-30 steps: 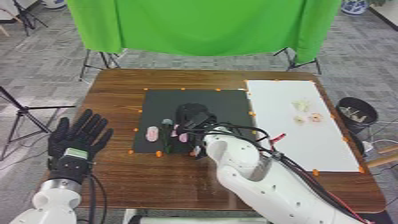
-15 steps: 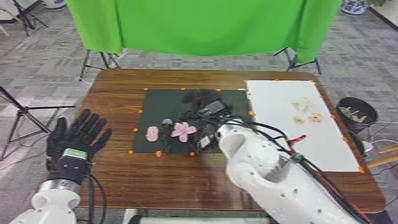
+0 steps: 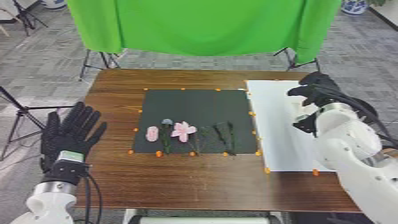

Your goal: Arrange flowers

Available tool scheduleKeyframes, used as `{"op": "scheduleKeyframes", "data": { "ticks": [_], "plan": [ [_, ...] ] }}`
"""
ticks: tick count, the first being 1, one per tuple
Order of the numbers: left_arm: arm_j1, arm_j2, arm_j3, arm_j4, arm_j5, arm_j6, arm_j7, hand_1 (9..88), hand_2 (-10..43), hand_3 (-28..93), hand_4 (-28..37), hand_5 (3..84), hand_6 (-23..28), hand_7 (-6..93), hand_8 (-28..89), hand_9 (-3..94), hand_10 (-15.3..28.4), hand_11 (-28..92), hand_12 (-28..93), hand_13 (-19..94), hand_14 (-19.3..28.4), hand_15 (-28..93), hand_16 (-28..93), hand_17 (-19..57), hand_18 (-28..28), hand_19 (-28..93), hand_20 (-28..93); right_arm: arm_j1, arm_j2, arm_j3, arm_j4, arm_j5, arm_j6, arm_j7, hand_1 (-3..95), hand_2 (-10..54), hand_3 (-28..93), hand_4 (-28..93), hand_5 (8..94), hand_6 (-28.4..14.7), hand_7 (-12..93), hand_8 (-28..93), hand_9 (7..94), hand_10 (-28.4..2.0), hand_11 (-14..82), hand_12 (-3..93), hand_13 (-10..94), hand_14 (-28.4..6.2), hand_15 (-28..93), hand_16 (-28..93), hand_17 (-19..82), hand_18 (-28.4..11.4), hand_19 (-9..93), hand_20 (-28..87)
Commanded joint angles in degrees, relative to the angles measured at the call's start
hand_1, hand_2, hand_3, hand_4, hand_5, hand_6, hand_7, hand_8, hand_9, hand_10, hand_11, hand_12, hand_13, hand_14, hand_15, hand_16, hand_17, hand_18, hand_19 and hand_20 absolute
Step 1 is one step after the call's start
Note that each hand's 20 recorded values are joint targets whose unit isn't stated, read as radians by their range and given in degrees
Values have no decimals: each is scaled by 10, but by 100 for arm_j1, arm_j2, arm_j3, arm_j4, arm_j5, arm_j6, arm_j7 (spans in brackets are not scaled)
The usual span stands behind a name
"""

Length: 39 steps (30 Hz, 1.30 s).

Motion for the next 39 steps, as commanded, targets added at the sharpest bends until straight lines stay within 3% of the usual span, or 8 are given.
{"op": "scheduleKeyframes", "data": {
  "ticks": [1,4,7,17,22,28,30,39],
  "plan": [
    [-102,-4,0,-18,-129,6,170,403,246,301,-283,425,73,103,-86,342,129,137,75,207,100,242,-103,-52,108,348,64,-361,102,507,-58,203,-1164,-17,355,-32,790,-280,503,-32,156,-117,530,-143,109,136,596,-132,467,197,309,-215,809,344],
    [-240,34,72,-47,31,319,192,462,271,69,-211,382,78,69,-70,273,117,87,80,140,70,146,-87,-45,81,256,62,-366,79,434,-74,98,-1376,-123,361,-54,782,-282,500,-29,155,-116,520,-137,105,132,594,-130,460,193,306,-216,808,343],
    [-431,93,207,-65,-92,639,241,463,273,49,-192,354,75,71,-70,229,105,70,77,95,47,124,-91,-55,61,228,61,-251,-2,296,33,107,-1640,-97,379,-78,786,-282,502,-25,159,-116,517,-133,104,131,594,-127,458,193,303,-216,806,343],
    [-746,127,425,-2,25,684,153,456,269,85,-203,343,75,91,-79,208,101,84,67,70,39,132,-113,-64,54,234,65,-129,-107,-68,507,-362,-1812,47,444,-95,801,-282,518,-23,176,-124,511,-136,107,135,592,-113,464,196,307,-213,805,341],
    [-764,123,459,5,69,577,115,449,261,139,-235,354,80,97,-80,209,103,98,61,66,41,148,-122,-67,59,253,62,-247,-95,-161,692,-452,-1554,-5,489,-92,776,-282,538,-18,195,-135,536,-130,122,138,603,-99,446,250,312,-209,807,334],
    [-757,109,470,38,578,894,133,404,237,309,-280,376,81,118,-88,232,107,130,50,74,40,175,-140,-71,61,285,48,-582,-92,-203,674,-540,-963,-149,554,-77,671,-283,718,9,334,7,811,-91,133,342,702,-80,399,339,334,-203,795,347],
    [-687,128,421,15,488,802,169,386,232,358,-282,388,84,120,-89,243,110,142,47,79,41,185,-143,-71,63,294,45,-652,-50,-209,588,-581,-799,-184,562,-79,665,-283,738,11,347,20,835,-88,135,373,717,-80,405,347,340,-205,797,351],
    [-602,103,383,19,558,958,195,356,229,427,-283,403,84,130,-93,257,112,158,39,97,48,199,-146,-69,71,320,40,-808,211,-300,-366,-1066,375,-494,566,-85,677,-283,754,6,344,29,850,-88,120,381,726,-74,393,364,345,-204,796,353]
  ]
}}
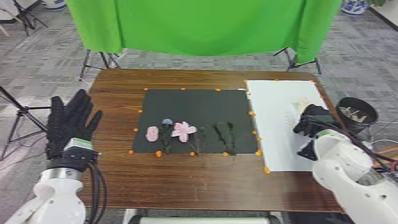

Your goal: Arrange flowers

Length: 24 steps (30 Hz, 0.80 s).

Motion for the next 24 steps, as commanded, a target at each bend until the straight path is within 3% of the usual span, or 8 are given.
{"op": "scheduleKeyframes", "data": {
  "ticks": [1,2,4,9,21,24],
  "plan": [
    [180,-47,-83,-16,13,193,-9,356,229,428,-283,404,84,130,-94,257,112,159,40,98,48,201,-145,-69,71,321,40,-103,189,-132,-892,-412,874,-401,564,-86,680,-283,754,7,343,30,852,-87,119,381,727,-73,391,366,345,-203,796,353],
    [199,-69,-90,-23,31,274,-37,357,229,428,-283,404,84,131,-93,259,114,160,41,97,49,204,-144,-69,73,324,40,-56,144,-167,-965,-335,841,-400,563,-86,682,-283,754,7,343,31,852,-87,118,381,728,-73,391,367,345,-203,795,353],
    [217,-65,-83,-12,-15,229,34,358,229,426,-283,404,85,132,-93,258,118,162,43,88,59,208,-140,-73,78,330,42,103,53,-283,-1051,-257,838,-513,562,-86,683,-283,754,7,342,32,853,-87,117,381,728,-72,390,370,344,-202,794,353],
    [430,-134,-185,-72,-52,309,38,366,231,411,-283,406,86,132,-93,256,121,160,47,85,59,201,-132,-75,80,333,41,753,-439,-988,-963,-83,755,-906,559,-86,686,-283,753,9,340,31,852,-85,115,381,726,-72,387,375,342,-201,789,352],
    [116,-98,83,-5,-71,339,-9,356,231,427,-283,407,86,135,-93,257,122,162,48,87,60,206,-131,-78,83,340,42,1919,-1604,-2421,-274,-500,46,-1515,549,-86,695,-283,743,9,340,26,842,-86,115,376,715,-74,391,371,338,-200,786,353],
    [29,-112,131,22,-27,296,-107,356,231,429,-283,407,86,136,-94,258,121,162,48,88,60,209,-131,-77,84,340,41,2021,-1780,-2571,-128,-422,-208,-1285,549,-87,694,-283,742,9,340,21,839,-84,111,373,712,-75,391,371,338,-200,786,354]
  ]
}}
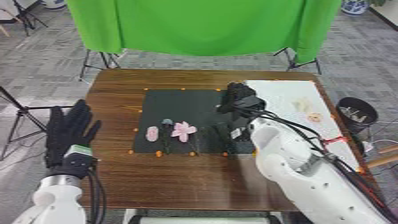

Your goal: Arrange flowers

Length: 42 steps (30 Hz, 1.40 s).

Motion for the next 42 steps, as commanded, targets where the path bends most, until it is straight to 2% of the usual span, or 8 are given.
{"op": "scheduleKeyframes", "data": {
  "ticks": [1,8,12,18,30,34,38,42],
  "plan": [
    [-241,-57,127,67,36,2,-215,352,230,436,-283,407,86,136,-94,258,121,163,48,88,60,210,-132,-78,84,341,42,344,-712,-451,206,-192,-490,273,551,-87,694,-283,742,9,339,20,838,-84,110,372,711,-75,390,370,338,-200,786,354],
    [-354,-76,211,115,63,-66,-350,316,227,503,-283,408,86,137,-94,267,128,165,48,111,86,232,-122,-79,92,354,41,549,-1069,-646,531,-296,-795,701,564,-92,695,-283,742,6,329,21,846,-81,88,384,717,-73,386,377,342,-208,798,359],
    [-198,-103,2,40,173,-76,-434,271,216,600,-283,412,91,141,-92,273,135,171,55,123,96,247,-113,-81,98,364,42,511,-1154,-548,534,-259,-1160,643,560,-93,690,-283,726,1,308,14,829,-82,73,370,707,-73,376,375,339,-210,796,353],
    [-23,-82,-149,32,85,-77,-330,265,213,624,-283,418,94,145,-93,283,142,177,60,139,107,266,-108,-81,104,371,43,426,-1201,-435,456,-222,-1484,647,538,-95,678,-283,708,-4,275,2,775,-96,123,289,690,-86,363,325,332,-206,775,322],
    [140,-174,-227,2,77,-8,-442,261,213,630,-283,427,96,163,-93,301,151,194,74,160,127,305,-98,-86,120,390,49,54,-1187,-218,331,-93,-1307,678,495,-95,671,-283,692,-6,256,0,738,-116,181,195,675,-99,358,228,326,-199,726,267],
    [-82,-126,-115,80,62,-143,-380,264,213,626,-283,427,97,165,-94,301,152,194,75,160,127,306,-99,-86,121,391,49,3,-810,-6,-37,-14,-1029,804,447,-95,703,-283,682,-9,235,-13,721,-125,179,181,669,-104,356,222,323,-201,725,261],
    [94,-97,-227,3,70,-146,-301,265,213,623,-283,428,97,166,-95,301,152,195,77,159,128,307,-99,-86,121,392,50,-297,-208,665,-396,-54,-683,996,397,-88,749,-282,661,-9,217,-111,689,-138,170,173,658,-111,361,214,316,-203,727,254],
    [174,-91,-256,-18,-7,-120,-220,264,214,624,-283,428,97,167,-95,303,153,197,78,163,129,309,-99,-87,122,393,51,-549,533,1282,-299,-56,128,1504,333,-7,758,-271,624,-27,203,-122,633,-158,144,161,634,-126,370,210,316,-206,744,259]
  ]
}}
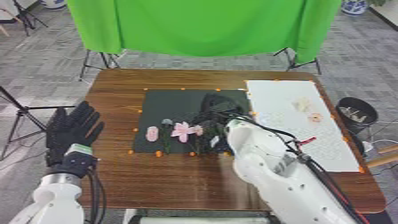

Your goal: Arrange flowers

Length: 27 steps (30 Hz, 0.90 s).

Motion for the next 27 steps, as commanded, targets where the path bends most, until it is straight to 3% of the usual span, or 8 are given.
{"op": "scheduleKeyframes", "data": {
  "ticks": [1,7,9,13,17,20,23,27],
  "plan": [
    [159,5,-95,-64,-27,-69,64,263,214,625,-283,428,98,166,-95,303,153,198,78,163,129,310,-99,-87,122,393,51,-480,1643,1288,-41,-151,1298,788,329,-2,763,-268,608,-32,199,-121,611,-163,135,156,617,-131,375,206,317,-207,747,259],
    [257,76,-189,-108,-7,-44,98,266,213,622,-283,428,98,166,-95,304,153,197,78,151,119,299,-100,-87,119,390,50,-917,2275,2228,397,-156,959,1152,338,-26,803,-272,502,-48,195,-122,462,-173,107,142,451,-157,378,149,277,-207,748,243],
    [268,82,-237,-82,-65,-46,151,265,213,622,-283,428,97,166,-95,303,154,197,79,150,120,300,-98,-87,118,388,50,-964,2239,2402,648,-44,1158,1191,346,-36,809,-275,482,-51,192,-124,451,-172,106,140,433,-159,370,140,270,-206,744,239],
    [312,105,-331,-52,-135,5,302,265,213,623,-283,427,97,169,-95,308,154,202,82,162,126,309,-96,-88,120,390,53,-883,2194,2515,880,224,720,1136,376,-87,815,-282,447,-54,187,-127,456,-159,119,133,438,-154,362,123,266,-204,737,228],
    [322,153,-306,-56,-1,-36,297,261,213,628,-283,428,98,172,-95,315,154,206,85,167,127,312,-97,-89,122,391,55,-784,2097,2471,992,465,186,1027,370,-95,800,-283,428,-48,175,-124,444,-143,109,124,435,-148,337,122,260,-204,728,222],
    [265,88,-260,-49,356,-48,160,259,206,640,-283,427,97,174,-96,319,154,206,85,172,128,312,-96,-89,123,390,55,-727,1994,2465,1044,633,-272,966,365,-95,794,-283,415,-45,168,-125,441,-137,105,122,438,-148,332,123,258,-205,725,222],
    [198,49,-242,-9,130,-144,139,256,201,652,-283,434,97,181,-97,329,153,207,89,188,130,309,-95,-87,124,387,54,-697,1929,2450,1091,709,-685,825,374,-95,778,-283,408,-43,159,-122,447,-128,103,122,453,-143,329,131,255,-207,724,226],
    [265,44,-222,-20,111,-159,166,260,195,660,-283,440,97,186,-99,340,154,212,91,195,132,313,-92,-85,127,383,54,-666,1854,2329,1211,578,-1074,695,443,-95,778,-282,453,-18,165,-126,489,-103,106,120,497,-128,327,146,259,-208,721,240]
  ]
}}
